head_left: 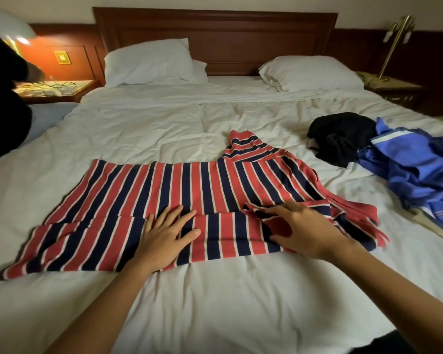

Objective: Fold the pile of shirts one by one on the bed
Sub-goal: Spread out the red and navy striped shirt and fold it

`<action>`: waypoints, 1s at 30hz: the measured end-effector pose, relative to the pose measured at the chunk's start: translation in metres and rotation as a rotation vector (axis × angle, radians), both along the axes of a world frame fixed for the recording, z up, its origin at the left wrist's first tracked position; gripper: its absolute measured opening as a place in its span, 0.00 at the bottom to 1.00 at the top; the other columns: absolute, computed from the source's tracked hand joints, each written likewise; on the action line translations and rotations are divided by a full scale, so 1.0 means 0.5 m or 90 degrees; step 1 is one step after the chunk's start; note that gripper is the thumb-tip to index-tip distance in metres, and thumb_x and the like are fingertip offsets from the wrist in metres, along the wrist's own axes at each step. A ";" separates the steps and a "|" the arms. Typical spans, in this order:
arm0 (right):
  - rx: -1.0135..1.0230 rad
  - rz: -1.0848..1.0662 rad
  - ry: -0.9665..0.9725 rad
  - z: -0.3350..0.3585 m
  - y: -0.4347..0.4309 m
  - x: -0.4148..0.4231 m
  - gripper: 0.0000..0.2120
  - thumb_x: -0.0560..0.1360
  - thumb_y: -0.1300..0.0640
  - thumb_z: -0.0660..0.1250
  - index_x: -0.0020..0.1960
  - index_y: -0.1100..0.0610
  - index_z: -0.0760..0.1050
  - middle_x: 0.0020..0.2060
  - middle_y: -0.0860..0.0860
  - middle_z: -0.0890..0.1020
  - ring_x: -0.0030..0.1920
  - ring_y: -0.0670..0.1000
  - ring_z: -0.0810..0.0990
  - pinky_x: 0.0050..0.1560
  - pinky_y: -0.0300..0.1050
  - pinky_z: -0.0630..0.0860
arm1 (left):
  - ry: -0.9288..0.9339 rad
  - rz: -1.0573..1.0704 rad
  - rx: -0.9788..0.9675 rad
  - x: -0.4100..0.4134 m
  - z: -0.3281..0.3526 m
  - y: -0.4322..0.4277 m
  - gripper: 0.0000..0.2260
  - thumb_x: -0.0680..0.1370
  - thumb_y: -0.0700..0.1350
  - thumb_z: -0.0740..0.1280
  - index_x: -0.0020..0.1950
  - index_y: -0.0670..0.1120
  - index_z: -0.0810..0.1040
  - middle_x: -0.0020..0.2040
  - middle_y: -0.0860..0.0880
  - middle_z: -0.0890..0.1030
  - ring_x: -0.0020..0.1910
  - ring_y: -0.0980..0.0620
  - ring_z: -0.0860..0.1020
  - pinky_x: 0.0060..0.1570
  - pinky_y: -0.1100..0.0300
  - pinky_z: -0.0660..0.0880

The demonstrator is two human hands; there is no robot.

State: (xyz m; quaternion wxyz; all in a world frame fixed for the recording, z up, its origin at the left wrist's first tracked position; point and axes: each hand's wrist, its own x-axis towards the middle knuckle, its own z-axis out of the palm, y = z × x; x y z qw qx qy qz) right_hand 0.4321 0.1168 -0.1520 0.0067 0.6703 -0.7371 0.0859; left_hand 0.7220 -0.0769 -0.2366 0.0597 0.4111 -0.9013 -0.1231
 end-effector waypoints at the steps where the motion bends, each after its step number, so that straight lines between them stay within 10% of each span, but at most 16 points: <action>1: -0.020 -0.002 0.034 -0.006 0.023 -0.006 0.27 0.74 0.39 0.68 0.71 0.44 0.70 0.63 0.45 0.77 0.60 0.49 0.78 0.56 0.41 0.76 | 0.003 0.000 -0.001 0.000 0.000 0.000 0.33 0.72 0.78 0.37 0.76 0.73 0.45 0.81 0.61 0.48 0.80 0.57 0.43 0.78 0.44 0.38; 8: -0.176 0.078 0.035 -0.021 0.066 -0.035 0.22 0.71 0.68 0.73 0.64 0.56 0.80 0.56 0.54 0.84 0.52 0.56 0.85 0.48 0.50 0.83 | -0.002 0.002 -0.004 0.000 0.001 0.001 0.33 0.71 0.78 0.36 0.76 0.72 0.46 0.81 0.61 0.49 0.80 0.56 0.43 0.78 0.44 0.39; 13: -0.133 0.019 -0.183 0.002 0.062 -0.060 0.10 0.82 0.58 0.62 0.53 0.47 0.80 0.43 0.37 0.82 0.46 0.44 0.83 0.48 0.30 0.74 | -0.006 0.005 -0.003 -0.002 0.004 0.002 0.34 0.71 0.78 0.35 0.76 0.73 0.45 0.81 0.61 0.48 0.80 0.56 0.43 0.78 0.44 0.39; 16: 0.058 0.009 -0.383 0.017 0.070 -0.064 0.16 0.80 0.38 0.59 0.41 0.45 0.79 0.39 0.39 0.81 0.44 0.40 0.80 0.52 0.38 0.76 | -0.015 0.001 0.002 0.000 0.006 0.003 0.33 0.71 0.78 0.35 0.76 0.73 0.44 0.81 0.61 0.47 0.80 0.57 0.42 0.78 0.44 0.38; 19: 0.133 0.055 -0.423 0.017 0.079 -0.067 0.32 0.78 0.29 0.54 0.54 0.53 0.83 0.53 0.44 0.84 0.57 0.43 0.80 0.60 0.43 0.74 | -0.022 0.002 0.005 0.000 0.006 0.002 0.32 0.71 0.78 0.36 0.75 0.74 0.43 0.81 0.61 0.47 0.80 0.57 0.41 0.78 0.44 0.38; 22: 0.078 0.031 -0.528 0.008 0.069 -0.066 0.26 0.78 0.29 0.52 0.63 0.40 0.79 0.60 0.37 0.81 0.65 0.38 0.74 0.68 0.45 0.67 | -0.024 0.001 0.007 -0.001 0.005 0.000 0.32 0.71 0.78 0.36 0.75 0.74 0.42 0.81 0.61 0.46 0.80 0.57 0.41 0.78 0.44 0.38; 25: 0.072 -0.039 -0.318 -0.006 0.034 -0.076 0.25 0.79 0.32 0.50 0.73 0.36 0.67 0.74 0.41 0.69 0.76 0.43 0.61 0.76 0.51 0.59 | -0.033 -0.002 0.014 -0.001 0.007 0.000 0.31 0.71 0.78 0.36 0.74 0.75 0.41 0.81 0.62 0.45 0.80 0.58 0.40 0.78 0.44 0.37; 30: 0.363 -0.032 0.061 -0.044 0.002 -0.089 0.50 0.57 0.21 0.19 0.77 0.38 0.30 0.78 0.49 0.34 0.77 0.59 0.32 0.77 0.63 0.38 | -0.050 -0.016 0.038 0.002 0.010 -0.008 0.31 0.72 0.77 0.38 0.74 0.75 0.40 0.80 0.63 0.40 0.78 0.59 0.36 0.76 0.46 0.33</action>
